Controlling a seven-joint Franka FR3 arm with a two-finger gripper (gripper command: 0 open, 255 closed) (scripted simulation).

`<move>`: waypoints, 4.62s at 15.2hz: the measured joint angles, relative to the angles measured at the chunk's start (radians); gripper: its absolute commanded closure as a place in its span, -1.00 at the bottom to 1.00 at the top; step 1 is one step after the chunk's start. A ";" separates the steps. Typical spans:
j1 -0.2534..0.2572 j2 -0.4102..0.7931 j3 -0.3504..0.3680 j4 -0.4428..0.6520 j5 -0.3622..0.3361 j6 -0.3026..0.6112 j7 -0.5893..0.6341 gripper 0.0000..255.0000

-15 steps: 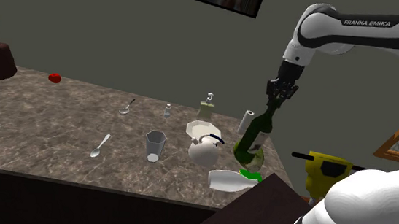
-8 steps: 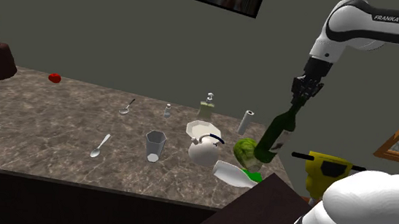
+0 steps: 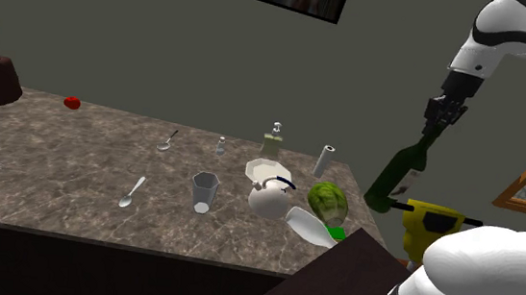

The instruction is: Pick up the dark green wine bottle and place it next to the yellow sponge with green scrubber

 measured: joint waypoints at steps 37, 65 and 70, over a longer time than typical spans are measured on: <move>-0.071 -0.038 -0.216 -0.238 -0.165 0.231 -0.172 1.00; -0.073 0.093 -0.357 -0.525 -0.244 0.651 -0.163 1.00; -0.064 0.146 -0.389 -0.557 -0.251 0.735 -0.168 1.00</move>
